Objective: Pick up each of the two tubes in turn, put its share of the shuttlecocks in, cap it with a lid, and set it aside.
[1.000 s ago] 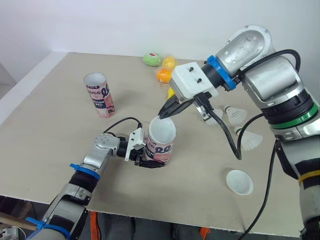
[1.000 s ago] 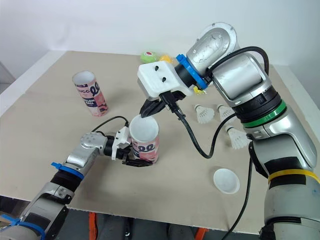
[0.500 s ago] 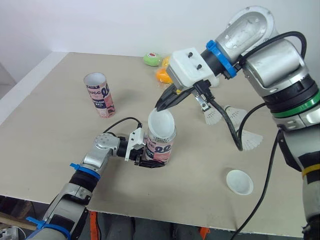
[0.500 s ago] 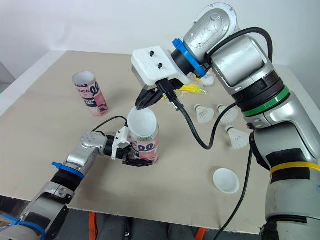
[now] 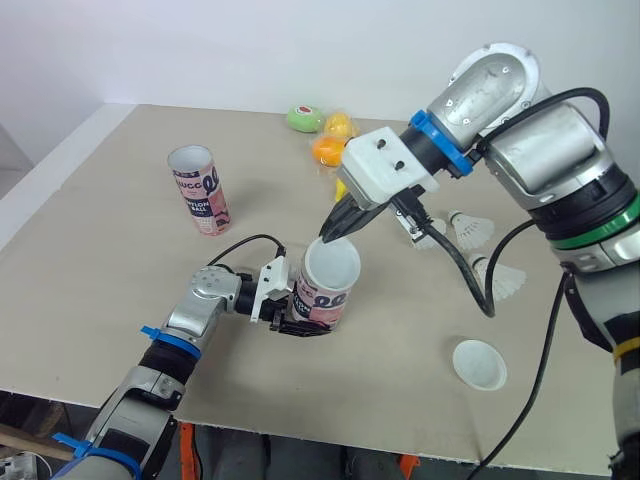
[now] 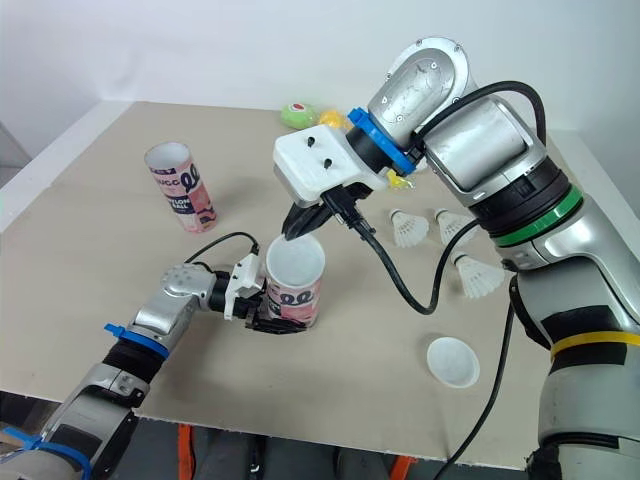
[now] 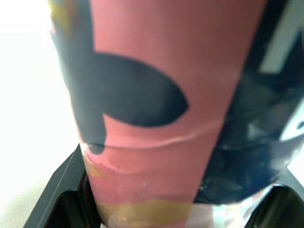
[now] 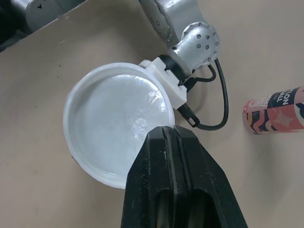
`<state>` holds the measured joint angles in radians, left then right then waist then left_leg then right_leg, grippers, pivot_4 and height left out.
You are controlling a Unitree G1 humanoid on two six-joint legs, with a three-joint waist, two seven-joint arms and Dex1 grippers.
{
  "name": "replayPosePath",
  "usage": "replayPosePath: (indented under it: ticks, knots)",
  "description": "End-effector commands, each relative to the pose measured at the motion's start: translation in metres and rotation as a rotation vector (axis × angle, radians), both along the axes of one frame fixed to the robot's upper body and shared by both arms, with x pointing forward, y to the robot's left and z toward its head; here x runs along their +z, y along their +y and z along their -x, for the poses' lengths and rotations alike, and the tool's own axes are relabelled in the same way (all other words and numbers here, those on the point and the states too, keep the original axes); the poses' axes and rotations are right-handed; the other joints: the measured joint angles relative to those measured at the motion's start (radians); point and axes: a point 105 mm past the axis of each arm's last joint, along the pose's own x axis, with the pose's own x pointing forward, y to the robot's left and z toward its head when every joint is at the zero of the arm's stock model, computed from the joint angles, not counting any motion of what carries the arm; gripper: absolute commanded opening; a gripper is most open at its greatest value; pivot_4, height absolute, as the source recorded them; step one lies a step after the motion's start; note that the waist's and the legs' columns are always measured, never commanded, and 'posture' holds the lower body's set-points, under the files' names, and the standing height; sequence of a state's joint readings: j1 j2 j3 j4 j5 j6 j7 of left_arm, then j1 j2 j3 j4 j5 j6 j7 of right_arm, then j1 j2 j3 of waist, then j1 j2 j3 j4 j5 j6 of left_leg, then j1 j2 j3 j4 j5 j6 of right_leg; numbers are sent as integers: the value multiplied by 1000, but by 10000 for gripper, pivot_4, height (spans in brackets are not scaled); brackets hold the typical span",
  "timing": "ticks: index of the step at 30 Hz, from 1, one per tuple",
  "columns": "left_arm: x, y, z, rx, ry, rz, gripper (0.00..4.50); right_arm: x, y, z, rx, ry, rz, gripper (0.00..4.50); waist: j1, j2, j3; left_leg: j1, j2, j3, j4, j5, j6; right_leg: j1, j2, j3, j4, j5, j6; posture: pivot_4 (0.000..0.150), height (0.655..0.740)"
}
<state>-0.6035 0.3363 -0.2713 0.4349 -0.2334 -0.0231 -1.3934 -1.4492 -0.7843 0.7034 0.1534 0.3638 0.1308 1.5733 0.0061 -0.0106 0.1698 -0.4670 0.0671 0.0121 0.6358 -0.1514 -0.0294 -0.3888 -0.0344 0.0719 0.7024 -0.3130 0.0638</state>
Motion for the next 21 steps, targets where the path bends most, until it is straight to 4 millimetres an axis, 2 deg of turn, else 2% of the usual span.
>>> replayPosePath:
  ticks: [1, 5, 8, 11, 12, 13, 14, 16, 17, 18, 21]
  knots:
    - [-26, 7, 5, 20, 70, -89, 30979, -10, -7, 3, 29, -19, 78, 1176, 0, 0, 0, 0, 0, 0, 0, 0, 0, 0, 0, 0, 0, 0, 0, 1500, 6946]
    - [-26, 7, 4, 25, 70, -87, 30979, -20, -12, -3, 43, -80, 126, 1176, 0, 0, 0, 0, 0, 0, 0, 0, 0, 0, 0, 0, 0, 0, 0, 1500, 6946]
    - [-25, 7, 4, 28, 69, -84, 30979, -29, -8, -2, 72, -87, 132, 1176, 0, 0, 0, 1, 0, 0, 0, 0, 0, 1, 0, 0, 0, 0, 0, 1500, 6946]
    - [-25, 7, 4, 31, 68, -81, 30979, -37, 0, 3, 96, -70, 121, 9615, 0, 0, -2, 3, 0, 0, 0, 0, 0, 3, 0, 0, 0, 0, 0, 1500, 6946]
    - [-25, 7, 4, 32, 68, -80, 30979, -40, 2, 5, 102, -65, 121, 14538, 0, 0, -2, 3, 0, 0, 0, 0, 0, 3, 0, 0, 0, 0, 0, 1500, 6946]
    - [-25, 7, 3, 34, 68, -79, 30979, -42, 3, 6, 106, -63, 122, 17046, 0, 0, -2, 3, 0, 0, 0, 0, 0, 3, 0, 0, 0, 0, 0, 1500, 6946]
    - [-25, 7, 3, 35, 69, -78, 30979, -46, 4, 7, 110, -60, 123, 25127, -1, 0, -2, 5, 0, 0, 0, 0, 0, 4, 0, 0, 0, 0, 0, 1500, 6946]
    - [-25, 6, 3, 38, 69, -75, 30979, -52, 10, 8, 113, -48, 106, 30287, -1, 0, -4, 6, 0, 0, 0, 0, 0, 5, 0, 0, 0, 0, 0, 1500, 6946]
    - [-25, 6, 3, 39, 69, -74, 30979, -53, 14, 8, 114, -42, 97, 35000, -1, 0, -5, 7, 0, 0, 0, 0, 0, 6, 0, 0, 0, 0, 0, 1500, 6946]
    - [-25, 6, 3, 41, 68, -72, 30979, -54, 19, 7, 104, -39, 75, 37245, -1, 0, -7, 7, 0, 0, 0, 0, 0, 6, 0, 0, 0, 0, -1, 1500, 6946]
    - [-25, 5, 2, 43, 67, -69, 30979, -57, 25, 3, 83, -38, 52, 37245, -1, 0, -8, 10, 1, 0, -1, 0, 0, 7, 1, 0, 0, -1, -1, 1500, 6946]
